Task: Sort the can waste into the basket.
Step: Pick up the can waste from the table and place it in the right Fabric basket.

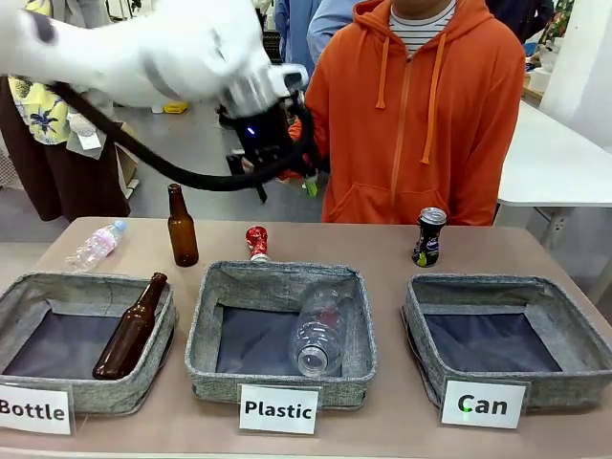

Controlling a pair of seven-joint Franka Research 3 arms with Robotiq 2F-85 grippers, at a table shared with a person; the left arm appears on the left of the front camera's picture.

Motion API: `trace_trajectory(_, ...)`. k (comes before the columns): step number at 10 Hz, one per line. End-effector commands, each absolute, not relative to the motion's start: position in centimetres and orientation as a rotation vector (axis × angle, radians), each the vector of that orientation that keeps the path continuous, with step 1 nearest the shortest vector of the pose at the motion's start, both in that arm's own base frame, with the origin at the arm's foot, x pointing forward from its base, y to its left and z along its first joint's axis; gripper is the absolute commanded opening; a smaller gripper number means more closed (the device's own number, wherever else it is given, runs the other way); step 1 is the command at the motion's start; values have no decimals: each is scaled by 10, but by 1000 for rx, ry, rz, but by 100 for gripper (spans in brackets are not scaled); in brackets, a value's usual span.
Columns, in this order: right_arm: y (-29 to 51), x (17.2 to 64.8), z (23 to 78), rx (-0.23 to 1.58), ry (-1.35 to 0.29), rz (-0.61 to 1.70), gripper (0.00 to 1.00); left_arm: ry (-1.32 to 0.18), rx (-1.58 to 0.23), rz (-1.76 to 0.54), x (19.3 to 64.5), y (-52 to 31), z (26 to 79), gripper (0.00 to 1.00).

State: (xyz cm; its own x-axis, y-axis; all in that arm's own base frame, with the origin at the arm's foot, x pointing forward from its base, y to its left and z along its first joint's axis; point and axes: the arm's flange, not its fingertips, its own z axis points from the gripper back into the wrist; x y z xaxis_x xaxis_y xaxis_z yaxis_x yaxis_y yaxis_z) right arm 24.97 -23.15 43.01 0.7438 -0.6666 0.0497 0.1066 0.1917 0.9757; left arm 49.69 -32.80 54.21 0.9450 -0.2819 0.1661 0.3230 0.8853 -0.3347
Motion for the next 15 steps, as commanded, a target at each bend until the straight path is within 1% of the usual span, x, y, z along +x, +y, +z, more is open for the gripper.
trace_trajectory(1, -232, 252, 433, 1294, -558, -576, 100, -43, -448, -517, 357, -190, 615, 100)
trace_trajectory(3, -232, 252, 433, 1294, -558, -576, 100, -28, -506, -522, 330, -130, 626, 100)
trace_trajectory(4, -232, 252, 433, 1294, -558, -576, 100, -23, -573, -508, 313, -87, 634, 100)
trace_trajectory(5, -232, 252, 433, 1294, -558, -576, 100, -11, -617, -550, 301, -60, 634, 100)
trace_trajectory(7, -232, 252, 433, 1294, -558, -576, 100, -104, -761, -404, 278, 28, 650, 100)
trace_trajectory(8, -232, 252, 433, 1294, -558, -576, 100, -151, -917, -316, 278, 85, 646, 100)
trace_trajectory(9, -232, 252, 433, 1294, -558, -576, 100, -167, -1017, -189, 284, 124, 630, 100)
trace_trajectory(11, -232, 252, 433, 1294, -558, -576, 100, -179, -1124, -7, 289, 172, 592, 100)
trace_trajectory(12, -232, 252, 433, 1294, -558, -576, 100, -170, -1195, 49, 293, 189, 576, 100)
trace_trajectory(13, -232, 252, 433, 1294, -558, -576, 100, -174, -1222, 93, 295, 197, 566, 100)
trace_trajectory(15, -232, 252, 433, 1294, -558, -576, 100, -154, -1234, 111, 300, 200, 558, 100)
